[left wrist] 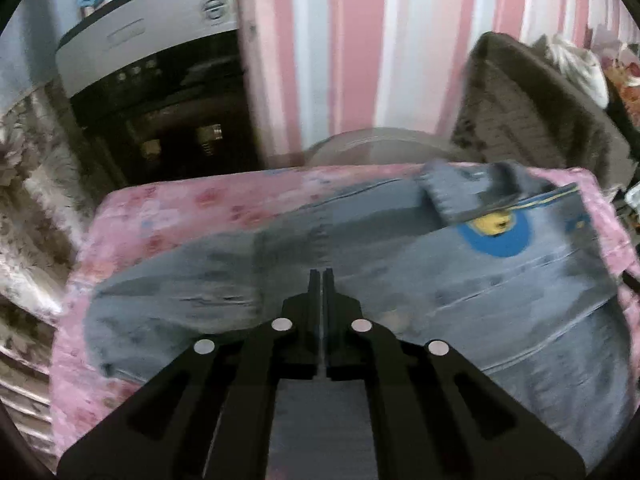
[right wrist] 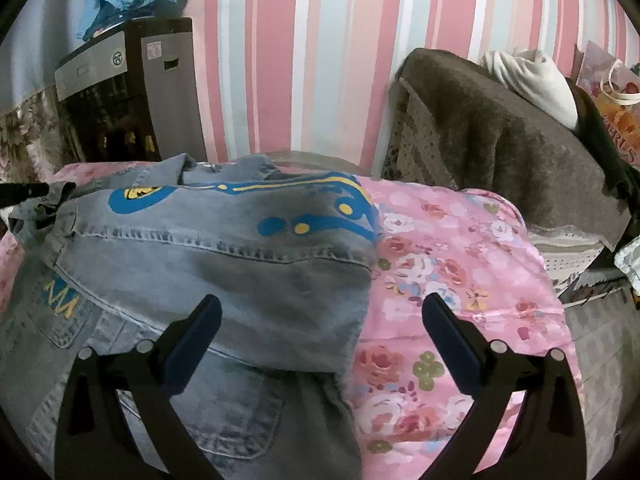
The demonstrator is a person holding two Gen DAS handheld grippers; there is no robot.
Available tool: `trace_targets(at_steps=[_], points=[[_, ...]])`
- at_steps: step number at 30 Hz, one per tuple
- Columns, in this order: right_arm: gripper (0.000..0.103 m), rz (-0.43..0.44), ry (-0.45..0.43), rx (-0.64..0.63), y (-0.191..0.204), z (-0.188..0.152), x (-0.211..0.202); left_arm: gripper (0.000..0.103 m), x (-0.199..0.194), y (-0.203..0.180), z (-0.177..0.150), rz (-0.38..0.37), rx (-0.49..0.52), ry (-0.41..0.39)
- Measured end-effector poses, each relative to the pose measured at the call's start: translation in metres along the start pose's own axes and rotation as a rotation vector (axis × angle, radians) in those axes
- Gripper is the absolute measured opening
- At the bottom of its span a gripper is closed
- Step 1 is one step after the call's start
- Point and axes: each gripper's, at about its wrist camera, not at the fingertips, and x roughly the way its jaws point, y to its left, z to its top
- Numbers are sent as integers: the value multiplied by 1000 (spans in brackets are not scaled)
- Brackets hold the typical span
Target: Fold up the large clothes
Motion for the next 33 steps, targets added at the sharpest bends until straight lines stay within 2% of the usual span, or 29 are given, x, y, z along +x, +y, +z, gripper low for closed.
trace_targets(at_steps=[1, 2, 3, 4, 6, 8, 10, 12, 15, 16, 18, 20, 23, 27, 33], points=[[100, 2, 2, -7, 3, 2, 1, 23, 0, 12, -4, 20, 3, -1], [100, 1, 2, -15, 5, 4, 1, 34, 0, 23, -7, 34, 6, -6], [100, -1, 2, -21, 6, 5, 2, 53, -2, 37, -12, 61, 12, -15], [100, -6, 2, -25, 7, 7, 3, 62, -3, 46, -14, 74, 17, -23], [100, -11, -5, -27, 9, 12, 5, 66, -2, 65, -21, 92, 23, -22], [100, -14, 4, -17, 9, 15, 11, 75, 5, 82, -25, 83, 18, 3], [100, -12, 9, -10, 10, 16, 15, 78, 15, 92, -28, 74, 17, 11], [100, -6, 14, -9, 14, 17, 19, 77, 25, 93, -29, 66, 36, 19], [100, -10, 20, -14, 17, 18, 24, 62, 44, 87, -30, 90, 81, 44], [100, -10, 22, -13, 17, 18, 25, 52, 47, 87, -28, 74, 75, 47], [100, -4, 23, -5, 16, 18, 27, 24, 47, 91, -25, 73, 46, 43], [100, -2, 17, 5, 13, 17, 28, 18, 43, 99, -22, 52, 9, 36], [100, 0, 8, 31, 8, 11, 33, 12, 31, 103, -21, 0, -57, 5], [100, 17, 11, 68, 1, 4, 40, 11, 8, 98, -16, -104, -134, -51], [100, 2, 9, 70, -3, 3, 41, 11, -36, 64, 13, -337, -189, -150]])
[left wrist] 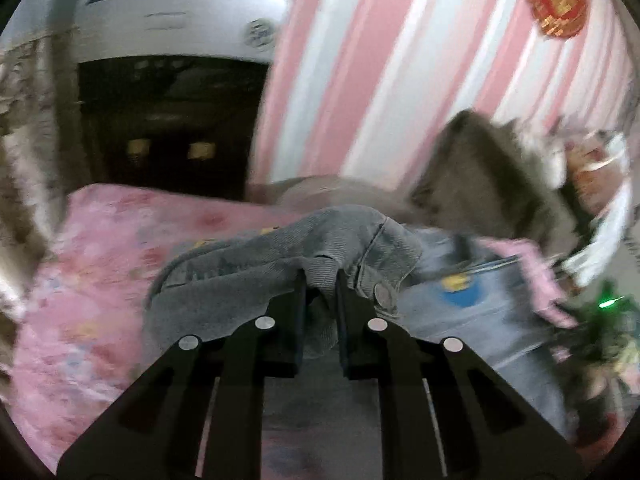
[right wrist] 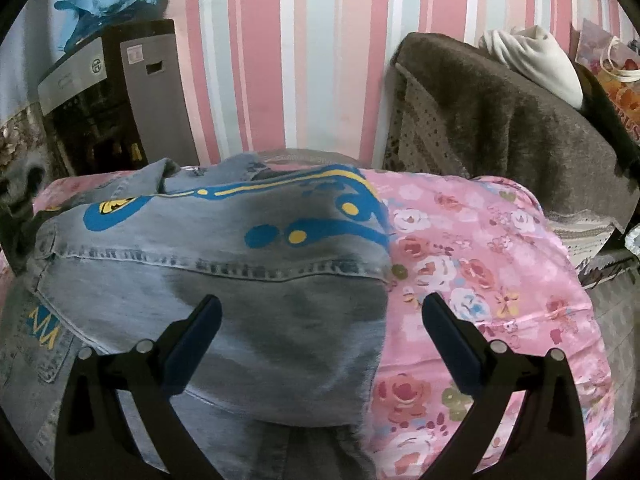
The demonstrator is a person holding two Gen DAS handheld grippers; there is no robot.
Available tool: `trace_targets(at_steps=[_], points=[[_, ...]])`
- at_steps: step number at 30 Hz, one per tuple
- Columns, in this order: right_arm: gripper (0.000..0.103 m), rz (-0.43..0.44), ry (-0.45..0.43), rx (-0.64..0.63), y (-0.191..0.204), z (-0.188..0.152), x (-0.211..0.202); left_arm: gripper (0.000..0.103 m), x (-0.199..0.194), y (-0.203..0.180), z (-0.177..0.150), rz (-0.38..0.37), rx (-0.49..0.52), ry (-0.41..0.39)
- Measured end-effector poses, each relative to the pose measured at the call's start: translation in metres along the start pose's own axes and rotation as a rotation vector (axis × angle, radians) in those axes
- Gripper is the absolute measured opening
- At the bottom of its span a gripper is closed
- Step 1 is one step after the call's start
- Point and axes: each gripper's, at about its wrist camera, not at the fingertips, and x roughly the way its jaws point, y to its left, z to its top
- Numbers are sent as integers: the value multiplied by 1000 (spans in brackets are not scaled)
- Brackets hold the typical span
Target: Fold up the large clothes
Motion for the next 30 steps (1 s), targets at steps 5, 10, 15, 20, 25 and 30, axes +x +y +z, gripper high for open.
trace_targets(at_steps=[5, 10, 15, 20, 25, 30], points=[[100, -13, -3, 4, -4, 1, -3, 11, 12, -63, -2, -91, 74, 10], [100, -20, 7, -1, -6, -1, -4, 12, 72, -110, -31, 15, 218, 112], [100, -32, 22, -32, -3, -3, -6, 24, 111, -113, -61, 132, 342, 215], [100, -38, 45, -59, 6, -3, -5, 52, 106, -98, -59, 125, 343, 238], [100, 28, 79, -42, 17, 3, -9, 88, 77, -95, -65, 159, 381, 192], [100, 41, 68, -100, 46, 8, -17, 96, 41, -70, -66, 185, 370, 162]])
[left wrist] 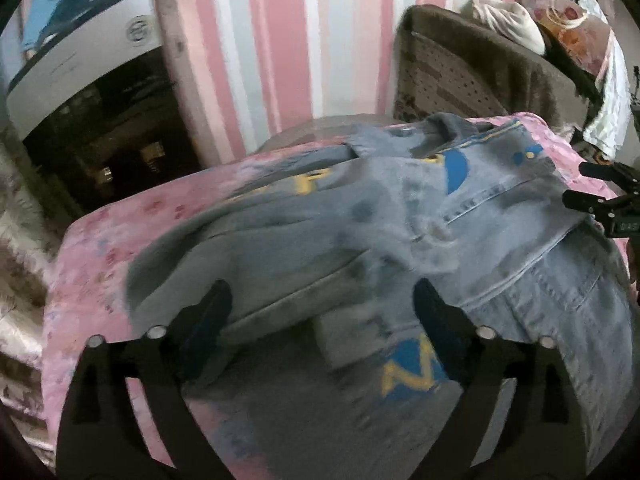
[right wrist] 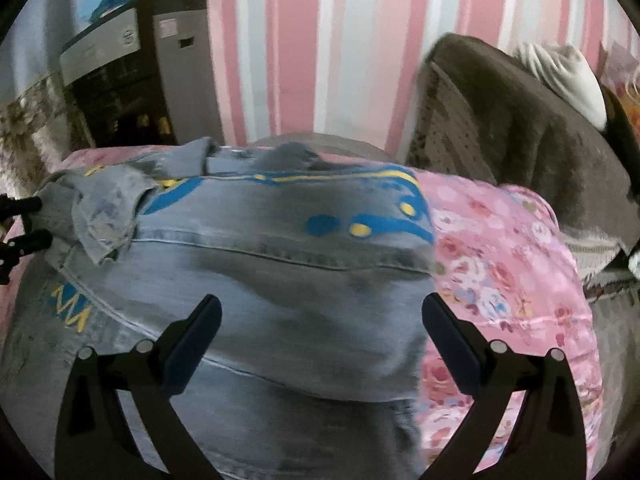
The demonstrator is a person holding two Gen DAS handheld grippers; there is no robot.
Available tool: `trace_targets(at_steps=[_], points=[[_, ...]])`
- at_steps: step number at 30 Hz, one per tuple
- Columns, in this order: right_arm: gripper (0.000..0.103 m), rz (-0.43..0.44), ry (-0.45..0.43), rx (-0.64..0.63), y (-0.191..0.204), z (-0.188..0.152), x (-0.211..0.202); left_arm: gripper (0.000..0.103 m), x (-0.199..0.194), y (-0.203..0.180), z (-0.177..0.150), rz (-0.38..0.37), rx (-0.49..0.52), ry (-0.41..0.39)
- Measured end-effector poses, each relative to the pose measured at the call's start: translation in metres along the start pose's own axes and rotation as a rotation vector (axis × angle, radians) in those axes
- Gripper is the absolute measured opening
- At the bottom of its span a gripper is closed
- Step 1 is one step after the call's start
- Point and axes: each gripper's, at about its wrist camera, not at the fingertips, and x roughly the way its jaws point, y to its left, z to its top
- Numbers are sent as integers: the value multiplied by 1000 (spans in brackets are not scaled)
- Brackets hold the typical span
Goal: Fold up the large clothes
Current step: 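Grasp the side edge of the denim jacket with the right gripper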
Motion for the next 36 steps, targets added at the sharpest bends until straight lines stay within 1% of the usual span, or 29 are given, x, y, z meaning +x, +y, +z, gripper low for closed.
trace_targets(at_steps=[2, 5, 8, 10, 13, 15, 17, 18, 20, 21, 22, 23, 24, 25, 26, 29, 32, 33, 34, 35, 36], points=[[100, 2, -19, -28, 16, 3, -5, 97, -8, 13, -7, 42, 0, -17], [100, 54, -34, -55, 40, 9, -9, 99, -15, 43, -14, 115, -12, -35], [100, 104, -44, -83, 68, 16, -8, 100, -13, 72, -16, 145, -40, -42], [99, 146, -42, -97, 86, 23, -6, 100, -7, 89, -17, 141, -50, -38], [82, 207, -31, -109, 110, 31, 1, 100, 2, 103, -24, 158, -48, -15], [76, 238, -9, -111, 122, 36, 9, 100, 6, 105, -29, 158, -47, -9], [66, 268, 17, -115, 136, 39, 24, 100, 9, 105, -33, 155, -50, -5], [63, 280, 31, -115, 140, 40, 31, 100, 10, 104, -34, 156, -47, -5], [52, 319, 65, -96, 147, 40, 46, 100, 11, 101, -37, 171, -34, -4], [49, 336, 82, -88, 150, 39, 53, 100, 11, 100, -38, 176, -28, -6], [39, 353, 94, -83, 153, 38, 59, 100, 12, 100, -38, 178, -26, -7], [27, 368, 88, -81, 154, 37, 60, 100, 12, 99, -37, 179, -25, -8], [22, 381, 72, -83, 156, 38, 59, 100, 12, 99, -37, 179, -26, -8], [9, 381, 54, -88, 156, 39, 55, 100, 10, 99, -36, 179, -28, -11], [0, 378, 29, -96, 156, 41, 48, 100, 9, 100, -35, 176, -32, -16], [0, 306, -33, -126, 144, 50, 26, 100, 3, 101, -31, 156, -58, -32], [0, 270, -61, -81, 111, 62, 11, 100, -7, 103, -26, 107, -98, -65], [0, 277, -52, -56, 101, 64, 9, 100, -9, 103, -25, 95, -111, -74], [0, 306, -10, -24, 90, 65, 12, 100, -11, 103, -23, 82, -127, -81], [3, 352, 1, 20, 80, 65, 14, 100, -11, 103, -22, 80, -134, -80], [3, 371, -17, 36, 74, 63, 14, 100, -10, 102, -22, 83, -135, -78]])
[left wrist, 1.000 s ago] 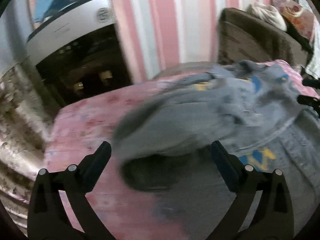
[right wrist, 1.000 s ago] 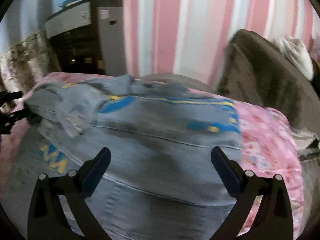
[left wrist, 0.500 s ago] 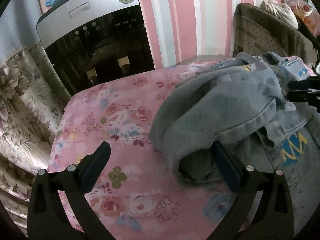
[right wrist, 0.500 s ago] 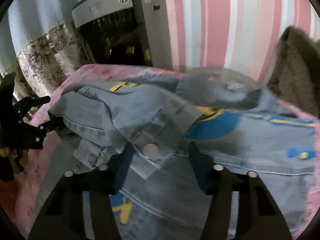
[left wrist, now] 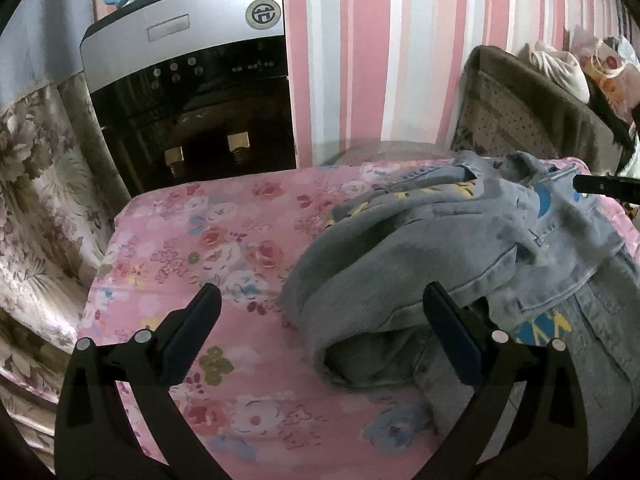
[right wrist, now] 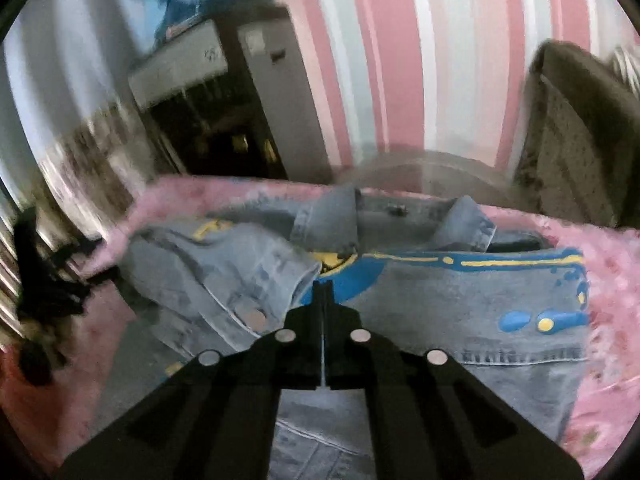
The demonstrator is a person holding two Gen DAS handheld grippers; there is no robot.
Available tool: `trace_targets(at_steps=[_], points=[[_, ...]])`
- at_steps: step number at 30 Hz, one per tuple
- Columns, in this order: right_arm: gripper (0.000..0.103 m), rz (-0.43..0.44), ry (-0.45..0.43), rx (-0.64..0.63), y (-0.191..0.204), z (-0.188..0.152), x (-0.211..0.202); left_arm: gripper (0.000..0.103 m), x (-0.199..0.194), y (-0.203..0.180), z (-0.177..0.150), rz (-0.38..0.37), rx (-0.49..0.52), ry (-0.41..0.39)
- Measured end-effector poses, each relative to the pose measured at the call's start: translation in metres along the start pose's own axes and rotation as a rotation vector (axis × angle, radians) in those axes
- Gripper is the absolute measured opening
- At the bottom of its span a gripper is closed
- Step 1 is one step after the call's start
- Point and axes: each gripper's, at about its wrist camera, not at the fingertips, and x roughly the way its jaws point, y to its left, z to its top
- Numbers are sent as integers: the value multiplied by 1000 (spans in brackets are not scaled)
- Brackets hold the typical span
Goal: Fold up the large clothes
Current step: 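Grasp the side edge of the denim jacket with the right gripper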
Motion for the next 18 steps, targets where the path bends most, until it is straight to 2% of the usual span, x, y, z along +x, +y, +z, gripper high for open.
trace_targets(at_steps=[4, 5, 6, 8, 13, 15, 16, 18], points=[[4, 68, 42, 60, -2, -9, 23, 100, 9, -9, 0, 38, 32, 20], [8, 74, 48, 65, 1, -9, 29, 100, 11, -10, 0, 48, 45, 25], [13, 82, 52, 68, 3, -10, 34, 100, 13, -12, 0, 65, 58, 26], [38, 105, 58, 71, 11, -11, 45, 100, 17, -11, 0, 75, 66, 26], [39, 78, 76, 53, 26, -9, 69, 100, 26, -4, -1, 64, 34, 32], [26, 72, 55, 40, 30, -8, 74, 100, 29, -3, -3, 63, 25, 36], [1, 63, 49, 24, 30, -8, 74, 100, 31, -2, -4, 66, 22, 37], [1, 17, 37, -32, 37, -8, 74, 100, 32, -1, -5, 64, 12, 39]])
